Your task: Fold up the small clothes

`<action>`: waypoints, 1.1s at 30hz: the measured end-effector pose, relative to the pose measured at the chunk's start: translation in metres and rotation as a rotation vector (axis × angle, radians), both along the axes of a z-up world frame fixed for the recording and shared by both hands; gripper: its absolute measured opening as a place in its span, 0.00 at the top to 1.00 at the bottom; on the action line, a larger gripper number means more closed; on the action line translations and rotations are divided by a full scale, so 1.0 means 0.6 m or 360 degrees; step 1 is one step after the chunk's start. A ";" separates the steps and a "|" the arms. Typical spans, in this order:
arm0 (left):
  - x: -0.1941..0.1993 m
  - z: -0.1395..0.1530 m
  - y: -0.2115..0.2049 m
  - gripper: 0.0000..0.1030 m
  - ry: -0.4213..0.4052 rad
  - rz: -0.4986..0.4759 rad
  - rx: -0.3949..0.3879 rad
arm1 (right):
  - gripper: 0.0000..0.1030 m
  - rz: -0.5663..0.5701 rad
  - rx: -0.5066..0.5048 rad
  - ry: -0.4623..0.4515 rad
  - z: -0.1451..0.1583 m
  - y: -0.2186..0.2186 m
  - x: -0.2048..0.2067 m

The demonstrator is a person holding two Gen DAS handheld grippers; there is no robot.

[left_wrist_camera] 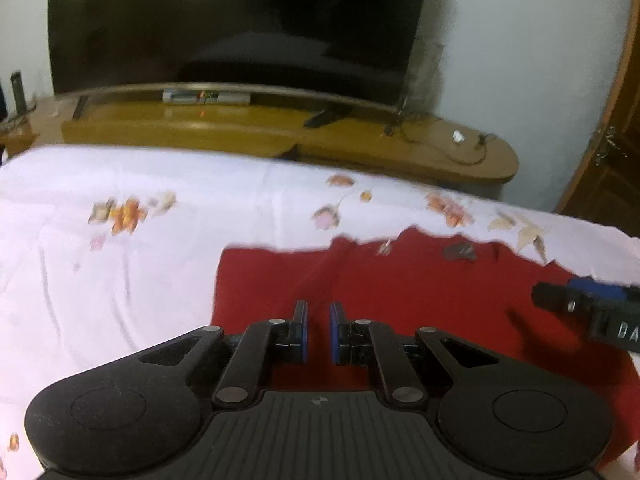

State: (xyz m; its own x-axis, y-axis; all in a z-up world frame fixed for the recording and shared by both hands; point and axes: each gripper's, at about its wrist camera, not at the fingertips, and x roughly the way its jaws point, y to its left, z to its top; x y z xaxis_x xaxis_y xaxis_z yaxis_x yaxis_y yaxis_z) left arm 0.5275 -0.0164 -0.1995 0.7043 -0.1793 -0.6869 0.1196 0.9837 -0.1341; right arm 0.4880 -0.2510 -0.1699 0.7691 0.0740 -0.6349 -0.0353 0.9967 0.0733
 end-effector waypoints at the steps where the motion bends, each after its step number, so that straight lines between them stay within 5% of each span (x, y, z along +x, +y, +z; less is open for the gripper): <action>1: -0.005 -0.008 0.006 0.92 0.0023 0.0008 -0.0018 | 0.42 -0.0002 0.0031 0.0026 -0.014 0.002 -0.004; 8: -0.036 -0.037 0.048 0.91 0.0040 0.0049 -0.0019 | 0.42 -0.0025 0.0052 0.0106 -0.067 0.010 -0.027; 19: -0.017 -0.059 0.053 0.91 0.0115 0.0038 -0.0071 | 0.42 -0.0023 0.0090 0.0091 -0.052 0.011 -0.024; 20: -0.016 -0.061 0.053 0.88 0.0117 0.0040 -0.0076 | 0.41 -0.0024 0.0092 0.0082 -0.050 0.011 -0.023; 22: -0.015 -0.064 0.056 0.60 0.0114 0.0033 -0.0105 | 0.41 -0.0021 0.0088 0.0089 -0.053 0.012 -0.020; 23: -0.014 -0.065 0.057 0.19 0.0121 0.0044 -0.0110 | 0.41 -0.0017 0.0087 0.0106 -0.057 0.013 -0.018; 24: -0.015 -0.066 0.057 0.00 0.0122 0.0072 -0.0099 | 0.41 -0.0013 0.0087 0.0118 -0.061 0.014 -0.016; 33: -0.015 -0.083 0.090 0.02 0.0100 0.0062 -0.0207 | 0.41 -0.0002 0.0096 0.0117 -0.070 0.016 -0.018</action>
State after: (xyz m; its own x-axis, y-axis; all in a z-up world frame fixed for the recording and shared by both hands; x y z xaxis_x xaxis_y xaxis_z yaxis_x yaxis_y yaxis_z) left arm 0.5184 0.0377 -0.2491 0.6685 -0.2430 -0.7029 0.0692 0.9613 -0.2665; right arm 0.4772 -0.2411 -0.2122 0.7207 0.1129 -0.6840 -0.0264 0.9904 0.1358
